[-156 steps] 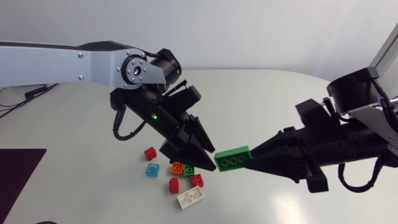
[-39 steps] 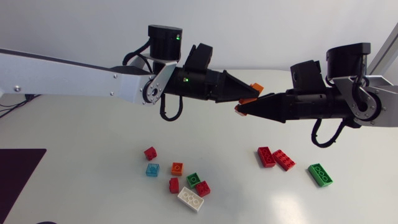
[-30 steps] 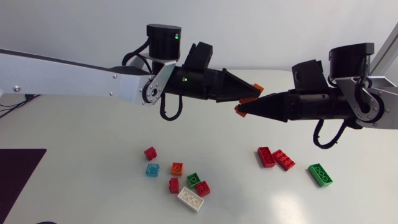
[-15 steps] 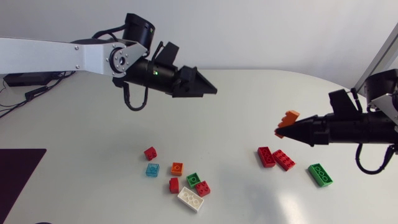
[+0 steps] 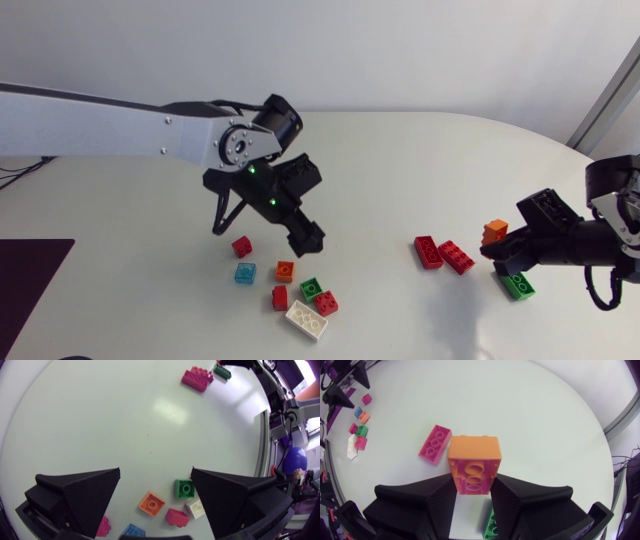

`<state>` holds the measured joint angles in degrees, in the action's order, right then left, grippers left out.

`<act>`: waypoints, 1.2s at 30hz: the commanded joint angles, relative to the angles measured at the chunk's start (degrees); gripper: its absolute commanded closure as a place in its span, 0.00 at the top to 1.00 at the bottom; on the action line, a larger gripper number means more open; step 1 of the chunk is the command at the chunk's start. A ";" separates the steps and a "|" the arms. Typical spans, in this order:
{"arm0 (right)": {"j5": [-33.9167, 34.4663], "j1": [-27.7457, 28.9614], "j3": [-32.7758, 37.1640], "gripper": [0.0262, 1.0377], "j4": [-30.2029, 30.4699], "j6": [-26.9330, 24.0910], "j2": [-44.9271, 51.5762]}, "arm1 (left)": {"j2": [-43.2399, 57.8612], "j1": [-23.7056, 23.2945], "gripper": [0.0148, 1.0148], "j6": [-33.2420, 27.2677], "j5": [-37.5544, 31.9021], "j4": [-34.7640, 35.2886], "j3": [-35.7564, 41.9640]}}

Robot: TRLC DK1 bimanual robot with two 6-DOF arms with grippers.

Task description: Sort duplo bricks by size, large to the right and small to the left

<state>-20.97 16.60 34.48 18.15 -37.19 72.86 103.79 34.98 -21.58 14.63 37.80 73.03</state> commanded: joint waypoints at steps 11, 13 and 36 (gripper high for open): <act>5.15 -0.96 0.59 0.51 -0.57 -1.39 11.60 | -19.68 6.68 0.97 -22.45 -1.80 3.77 -18.19; 5.42 -1.40 1.03 0.75 -0.05 -1.39 11.87 | -20.99 7.47 0.96 -27.02 -1.80 3.68 -20.39; 6.56 -5.44 1.64 0.94 6.19 0.28 0.79 | -3.07 10.37 0.42 -37.22 -2.24 -3.61 -20.30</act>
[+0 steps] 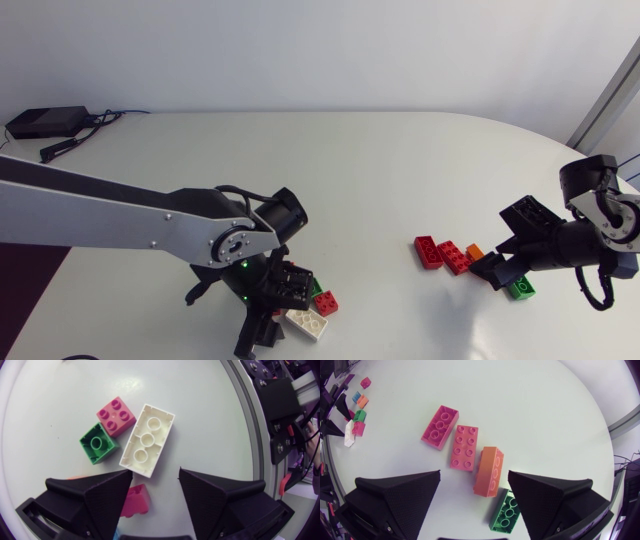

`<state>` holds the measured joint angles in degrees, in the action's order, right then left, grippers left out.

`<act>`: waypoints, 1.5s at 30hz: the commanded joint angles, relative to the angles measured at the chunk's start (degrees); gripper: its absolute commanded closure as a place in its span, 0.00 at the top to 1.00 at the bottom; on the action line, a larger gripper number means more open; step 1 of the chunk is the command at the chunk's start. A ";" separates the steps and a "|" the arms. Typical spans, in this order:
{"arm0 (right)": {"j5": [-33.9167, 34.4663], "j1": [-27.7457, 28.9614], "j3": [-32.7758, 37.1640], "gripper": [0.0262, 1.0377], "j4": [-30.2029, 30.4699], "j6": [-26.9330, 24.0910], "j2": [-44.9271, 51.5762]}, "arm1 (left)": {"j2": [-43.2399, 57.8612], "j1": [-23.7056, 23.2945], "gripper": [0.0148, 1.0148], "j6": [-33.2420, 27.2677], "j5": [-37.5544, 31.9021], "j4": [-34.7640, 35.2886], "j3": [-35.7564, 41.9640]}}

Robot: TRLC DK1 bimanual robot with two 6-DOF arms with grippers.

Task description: Sort duplo bricks by size, large to the right and small to the left

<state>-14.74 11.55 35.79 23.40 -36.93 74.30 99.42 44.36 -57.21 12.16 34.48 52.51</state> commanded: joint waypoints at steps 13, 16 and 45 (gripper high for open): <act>-2.75 -2.94 -1.07 0.94 7.28 -2.01 -9.35 | 8.69 5.48 0.06 2.45 3.39 -3.01 5.58; -7.41 -6.10 -1.60 0.94 11.93 -3.06 -13.83 | 9.83 4.42 0.06 2.72 5.77 -0.82 8.84; 1.21 -55.85 -0.72 0.94 1.04 20.14 6.21 | -8.80 -15.09 0.76 6.67 11.57 -4.86 1.37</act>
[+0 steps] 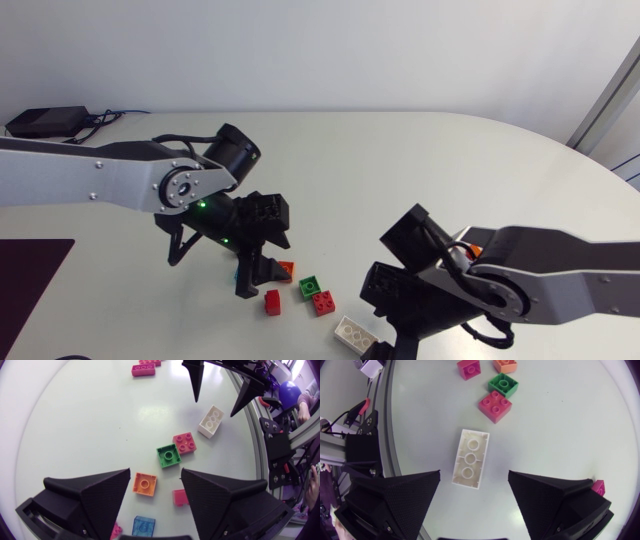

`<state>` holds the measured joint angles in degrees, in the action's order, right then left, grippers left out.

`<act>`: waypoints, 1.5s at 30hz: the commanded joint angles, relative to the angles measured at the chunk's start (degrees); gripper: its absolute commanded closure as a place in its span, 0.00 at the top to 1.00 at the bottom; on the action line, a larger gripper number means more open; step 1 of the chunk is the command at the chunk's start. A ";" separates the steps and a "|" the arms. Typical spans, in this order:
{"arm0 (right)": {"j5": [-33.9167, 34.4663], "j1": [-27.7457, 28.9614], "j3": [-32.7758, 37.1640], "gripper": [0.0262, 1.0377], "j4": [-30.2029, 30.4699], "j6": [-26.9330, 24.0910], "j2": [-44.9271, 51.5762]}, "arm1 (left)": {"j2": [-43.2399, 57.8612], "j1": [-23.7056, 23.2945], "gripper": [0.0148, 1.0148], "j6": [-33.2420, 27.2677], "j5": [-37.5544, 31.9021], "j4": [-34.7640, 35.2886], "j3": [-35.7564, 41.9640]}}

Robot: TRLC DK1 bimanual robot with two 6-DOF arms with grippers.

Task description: Sort duplo bricks by size, large to the right and small to the left

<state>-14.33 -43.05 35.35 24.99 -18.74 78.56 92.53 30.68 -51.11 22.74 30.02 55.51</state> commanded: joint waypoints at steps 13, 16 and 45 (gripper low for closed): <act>7.38 -3.53 -0.81 0.18 -6.45 2.92 7.13 | -6.05 -0.09 0.78 7.08 1.69 -7.34 -6.29; 9.14 0.16 -2.48 0.17 -6.18 0.99 4.49 | -4.99 2.28 0.78 8.22 1.60 -9.01 -6.46; 13.80 40.41 -11.10 0.96 -10.76 -18.79 -6.58 | 10.56 14.41 0.52 9.28 4.68 -10.33 1.01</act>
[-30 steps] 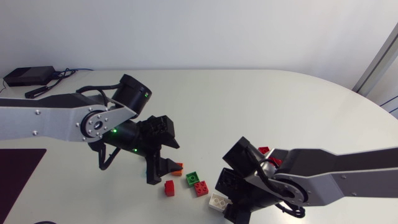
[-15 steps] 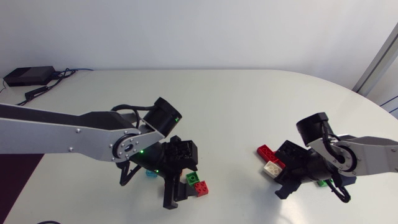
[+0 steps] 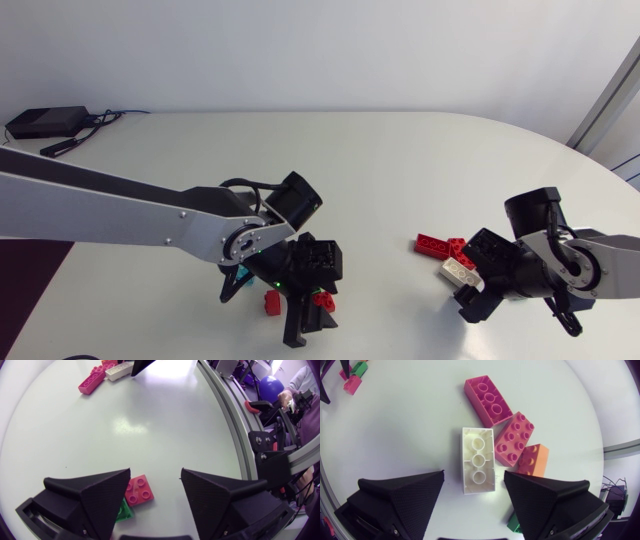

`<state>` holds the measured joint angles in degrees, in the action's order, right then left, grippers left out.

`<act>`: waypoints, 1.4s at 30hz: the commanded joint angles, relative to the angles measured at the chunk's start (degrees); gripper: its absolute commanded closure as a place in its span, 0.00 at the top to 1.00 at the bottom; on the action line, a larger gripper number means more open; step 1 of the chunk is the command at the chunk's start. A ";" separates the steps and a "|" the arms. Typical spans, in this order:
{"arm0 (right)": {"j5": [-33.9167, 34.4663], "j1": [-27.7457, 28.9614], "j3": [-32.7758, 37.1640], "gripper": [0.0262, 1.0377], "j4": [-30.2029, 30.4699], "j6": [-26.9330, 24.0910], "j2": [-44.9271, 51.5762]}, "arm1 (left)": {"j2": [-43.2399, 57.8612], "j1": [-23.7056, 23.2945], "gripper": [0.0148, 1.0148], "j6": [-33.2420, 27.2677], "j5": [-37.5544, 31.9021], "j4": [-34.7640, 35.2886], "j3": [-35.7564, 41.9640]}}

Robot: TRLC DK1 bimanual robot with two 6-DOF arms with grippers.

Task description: Sort duplo bricks by size, large to the right and small to the left

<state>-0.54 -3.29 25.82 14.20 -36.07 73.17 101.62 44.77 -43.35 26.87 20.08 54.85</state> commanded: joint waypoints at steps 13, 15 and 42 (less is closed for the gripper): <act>-1.22 0.48 -0.69 0.96 7.07 -1.63 -10.50 | 6.92 -0.65 0.18 0.02 -1.12 3.74 4.65; -1.22 0.39 -0.78 0.96 7.16 -1.63 -10.76 | 7.10 -1.18 0.15 -0.50 -1.56 4.45 4.74; -1.13 -2.77 0.63 0.96 8.57 0.39 -10.76 | -7.41 -13.13 0.33 -8.50 -2.97 8.23 -3.70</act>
<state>-1.67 -5.48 25.67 22.17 -36.01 61.76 95.11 28.69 -52.71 22.57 28.29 48.75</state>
